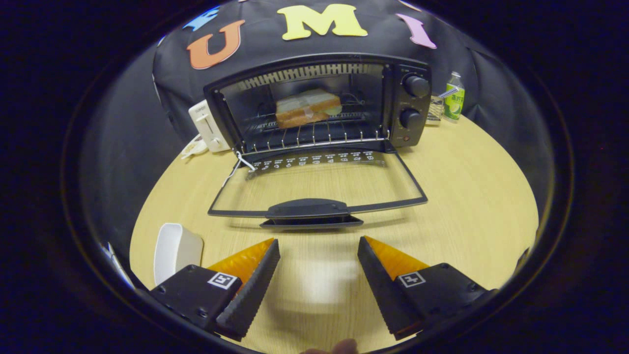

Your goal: Open the toaster oven, put the food inside, and close the toaster oven door.

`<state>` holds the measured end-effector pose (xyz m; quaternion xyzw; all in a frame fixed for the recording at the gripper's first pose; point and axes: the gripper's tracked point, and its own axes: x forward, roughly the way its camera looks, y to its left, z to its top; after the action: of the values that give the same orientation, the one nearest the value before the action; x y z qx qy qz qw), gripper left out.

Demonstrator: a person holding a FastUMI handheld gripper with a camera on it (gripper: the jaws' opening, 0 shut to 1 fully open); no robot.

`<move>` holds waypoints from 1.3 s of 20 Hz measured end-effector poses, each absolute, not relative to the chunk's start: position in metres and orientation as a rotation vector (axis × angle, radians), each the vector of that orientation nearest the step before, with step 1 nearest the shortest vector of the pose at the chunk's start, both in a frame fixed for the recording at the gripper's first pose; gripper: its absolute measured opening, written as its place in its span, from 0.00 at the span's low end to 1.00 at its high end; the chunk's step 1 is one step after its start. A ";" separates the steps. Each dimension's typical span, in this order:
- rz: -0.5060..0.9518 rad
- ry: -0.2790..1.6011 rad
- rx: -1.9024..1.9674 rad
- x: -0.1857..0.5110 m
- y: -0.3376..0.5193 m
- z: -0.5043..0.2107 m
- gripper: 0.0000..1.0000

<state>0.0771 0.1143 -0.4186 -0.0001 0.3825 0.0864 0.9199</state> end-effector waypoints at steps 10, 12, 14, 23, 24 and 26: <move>0.102 0.770 -0.028 0.091 0.116 -0.419 1.00; 0.099 0.739 -0.027 0.089 0.117 -0.405 1.00; 0.097 0.725 -0.013 0.092 0.119 -0.388 1.00; 0.108 0.607 -0.040 0.118 0.128 -0.318 1.00; 0.114 0.581 -0.054 0.126 0.130 -0.308 1.00; 0.130 0.552 -0.061 0.140 0.134 -0.290 1.00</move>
<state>0.1398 0.1337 -0.2902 -0.0299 0.2722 0.0639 0.9596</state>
